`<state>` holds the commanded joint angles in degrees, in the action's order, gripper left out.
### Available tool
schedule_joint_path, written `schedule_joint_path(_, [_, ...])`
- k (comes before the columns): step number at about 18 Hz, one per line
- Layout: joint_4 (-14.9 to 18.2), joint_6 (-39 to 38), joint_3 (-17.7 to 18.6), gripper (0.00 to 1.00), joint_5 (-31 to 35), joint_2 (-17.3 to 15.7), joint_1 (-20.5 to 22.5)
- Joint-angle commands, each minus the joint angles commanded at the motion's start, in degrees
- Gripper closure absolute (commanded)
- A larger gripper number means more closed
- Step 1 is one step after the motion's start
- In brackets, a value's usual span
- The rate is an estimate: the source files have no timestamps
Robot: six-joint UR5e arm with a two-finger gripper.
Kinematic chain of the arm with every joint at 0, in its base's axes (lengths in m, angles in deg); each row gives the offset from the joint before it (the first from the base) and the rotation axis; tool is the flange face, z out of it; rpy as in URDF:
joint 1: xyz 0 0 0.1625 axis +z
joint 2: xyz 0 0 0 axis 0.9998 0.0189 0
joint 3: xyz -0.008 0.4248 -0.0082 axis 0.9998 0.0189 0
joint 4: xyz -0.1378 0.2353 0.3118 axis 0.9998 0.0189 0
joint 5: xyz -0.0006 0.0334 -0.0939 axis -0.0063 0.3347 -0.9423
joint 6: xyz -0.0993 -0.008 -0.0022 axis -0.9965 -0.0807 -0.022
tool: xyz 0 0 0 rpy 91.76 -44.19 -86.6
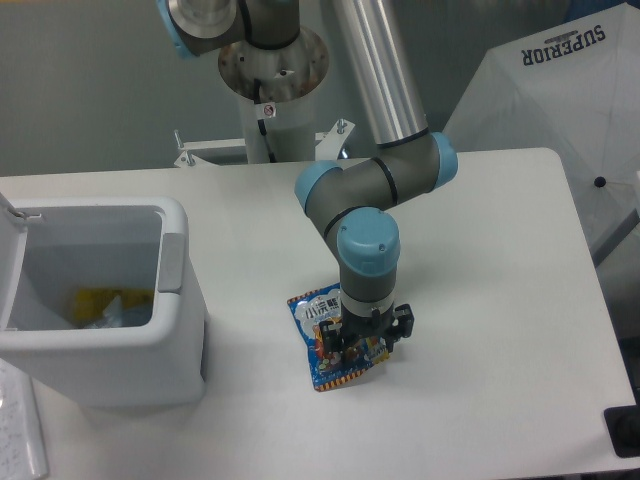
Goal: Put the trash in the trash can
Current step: 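Close the gripper on the snack wrapper and stick packet, then lift the wrappers and carry them over the trash bin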
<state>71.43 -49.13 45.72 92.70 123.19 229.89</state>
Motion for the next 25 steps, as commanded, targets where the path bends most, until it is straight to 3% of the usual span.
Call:
schedule_joint_path(5, [0.0, -0.44, -0.26, 0.8, 0.36, -0.35, 0.0])
schedule_joint_path(7, [0.0, -0.62, -0.26, 0.86, 0.27, -0.44, 0.0])
schedule_joint_path(13, [0.0, -0.62, -0.44, 0.9, 0.09, -0.79, 0.0])
schedule_joint_path(16, [0.0, -0.62, -2.45, 0.9, -0.08, -1.67, 0.09])
schedule_joint_path(20, [0.0, -2.45, -8.07, 0.9, -4.2, -6.14, 0.26])
schedule_joint_path(25, [-0.09, -13.43, -17.65, 0.9, -9.93, -10.1, 0.53])
